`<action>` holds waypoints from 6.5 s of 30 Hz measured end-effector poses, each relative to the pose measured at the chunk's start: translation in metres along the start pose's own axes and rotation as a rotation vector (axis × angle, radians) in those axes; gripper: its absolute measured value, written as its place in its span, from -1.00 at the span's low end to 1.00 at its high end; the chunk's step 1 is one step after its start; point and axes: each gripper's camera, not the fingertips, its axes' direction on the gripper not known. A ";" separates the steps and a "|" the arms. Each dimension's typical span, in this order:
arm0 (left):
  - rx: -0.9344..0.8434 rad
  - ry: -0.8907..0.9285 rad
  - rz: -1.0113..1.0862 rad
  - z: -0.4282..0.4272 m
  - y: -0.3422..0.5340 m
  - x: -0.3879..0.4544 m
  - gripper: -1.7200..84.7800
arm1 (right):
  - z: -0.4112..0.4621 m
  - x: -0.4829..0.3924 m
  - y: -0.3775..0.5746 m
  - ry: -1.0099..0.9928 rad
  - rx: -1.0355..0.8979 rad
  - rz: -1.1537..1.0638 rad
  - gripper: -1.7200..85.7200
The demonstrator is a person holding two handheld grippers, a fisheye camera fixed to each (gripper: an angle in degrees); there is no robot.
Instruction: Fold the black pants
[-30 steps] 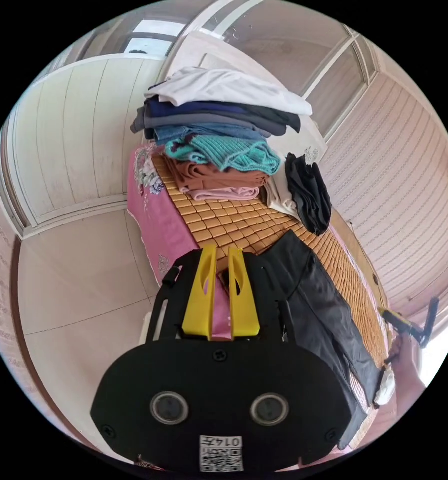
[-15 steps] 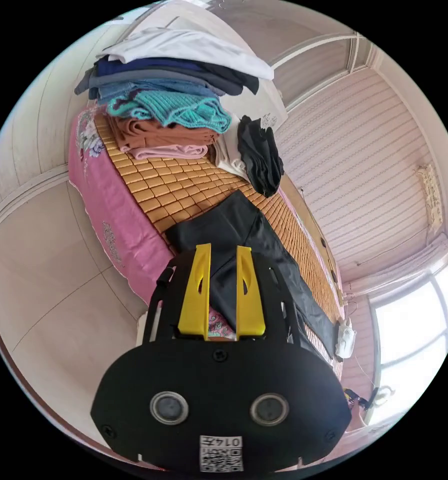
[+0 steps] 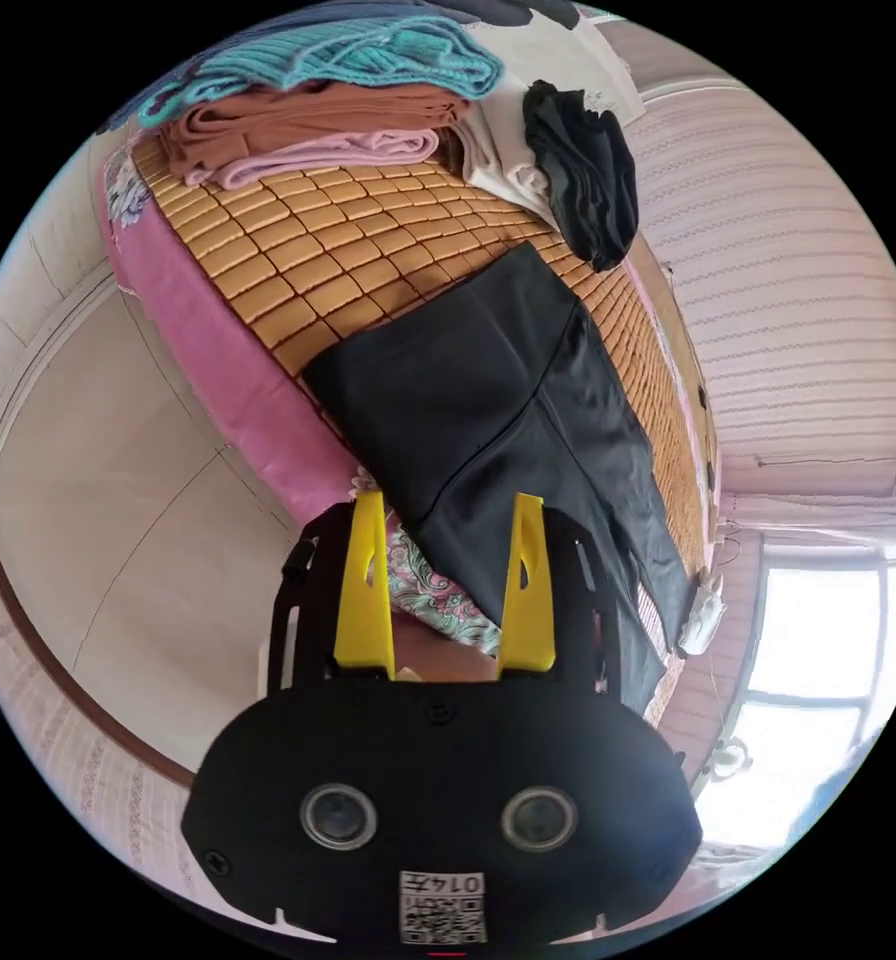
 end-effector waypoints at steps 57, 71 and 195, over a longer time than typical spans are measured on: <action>-0.095 -0.413 0.359 0.125 -0.026 0.360 -0.98 | -0.042 -0.014 -0.118 0.416 -0.042 -0.438 -0.97; 0.040 -0.310 1.011 0.137 0.120 0.637 -0.95 | -0.068 0.026 -0.062 0.069 0.034 -0.337 -0.72; -0.432 0.202 1.796 0.428 0.559 0.733 -0.68 | 0.056 -0.158 -0.106 0.245 0.026 -0.266 -0.88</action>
